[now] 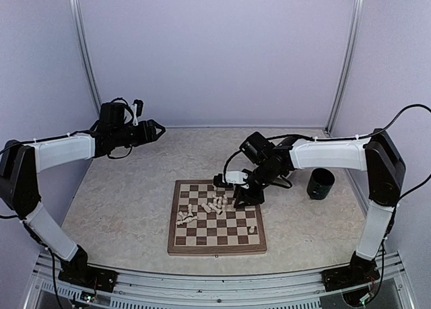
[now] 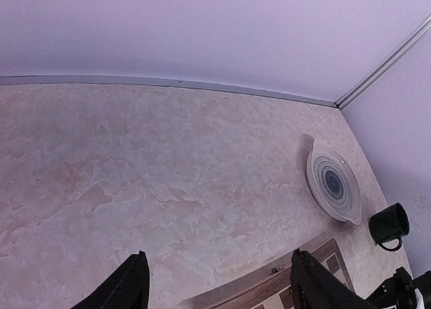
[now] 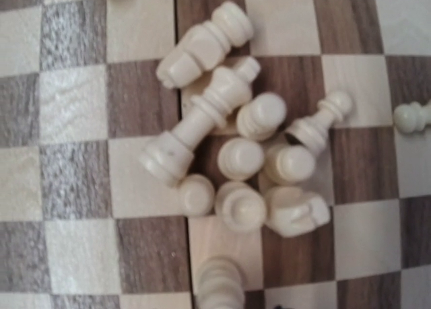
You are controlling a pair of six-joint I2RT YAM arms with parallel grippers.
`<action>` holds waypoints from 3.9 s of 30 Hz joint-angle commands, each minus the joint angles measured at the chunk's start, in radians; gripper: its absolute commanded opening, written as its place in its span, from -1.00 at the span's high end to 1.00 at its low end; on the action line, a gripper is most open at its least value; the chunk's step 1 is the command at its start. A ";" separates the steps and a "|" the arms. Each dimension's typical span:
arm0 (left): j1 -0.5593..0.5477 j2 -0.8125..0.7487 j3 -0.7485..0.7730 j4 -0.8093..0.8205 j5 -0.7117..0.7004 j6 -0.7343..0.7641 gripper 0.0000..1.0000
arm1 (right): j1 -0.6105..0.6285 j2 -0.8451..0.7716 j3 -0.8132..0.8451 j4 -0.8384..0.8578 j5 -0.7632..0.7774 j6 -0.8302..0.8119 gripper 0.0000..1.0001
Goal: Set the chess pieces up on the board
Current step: Pick up the queen from the chessboard, then place the queen at e1.
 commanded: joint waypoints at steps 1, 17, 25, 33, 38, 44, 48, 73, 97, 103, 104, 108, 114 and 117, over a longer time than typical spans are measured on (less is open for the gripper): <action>0.006 0.015 0.038 -0.011 0.016 0.016 -0.43 | 0.000 0.027 0.033 -0.009 -0.044 0.009 0.29; 0.006 0.018 0.037 -0.010 0.021 0.013 -0.43 | 0.000 0.043 0.039 -0.013 -0.057 0.009 0.77; 0.006 0.023 0.043 -0.016 0.023 0.015 -0.43 | 0.003 -0.047 -0.008 -0.031 -0.082 -0.013 0.93; 0.006 0.026 0.046 -0.019 0.020 0.018 -0.43 | 0.075 -0.126 -0.081 -0.050 -0.108 -0.052 0.92; 0.006 0.027 0.046 -0.022 0.022 0.018 -0.43 | 0.134 -0.121 -0.095 -0.064 -0.112 -0.072 0.92; 0.003 0.026 0.044 -0.023 0.025 0.015 -0.43 | 0.199 -0.100 -0.098 -0.065 -0.101 -0.086 0.91; -0.003 0.027 0.046 -0.023 0.032 0.014 -0.43 | 0.233 -0.082 -0.098 -0.059 -0.082 -0.085 0.90; -0.008 0.024 0.058 -0.044 0.042 0.022 -0.43 | 0.302 0.040 -0.037 -0.035 0.009 -0.047 0.75; -0.008 0.030 0.061 -0.049 0.044 0.025 -0.43 | 0.302 -0.013 -0.070 -0.060 0.045 -0.052 0.79; -0.007 0.032 0.061 -0.050 0.044 0.025 -0.43 | 0.303 -0.021 -0.080 -0.062 0.054 -0.054 0.80; -0.007 0.032 0.062 -0.050 0.045 0.024 -0.43 | 0.302 -0.023 -0.081 -0.064 0.055 -0.055 0.80; -0.008 0.033 0.062 -0.050 0.045 0.024 -0.44 | 0.302 -0.025 -0.084 -0.060 0.056 -0.055 0.78; -0.009 0.035 0.062 -0.051 0.048 0.024 -0.43 | 0.302 -0.014 -0.080 -0.060 0.048 -0.057 0.75; -0.010 0.038 0.063 -0.053 0.047 0.025 -0.44 | 0.302 -0.013 -0.083 -0.059 0.046 -0.057 0.74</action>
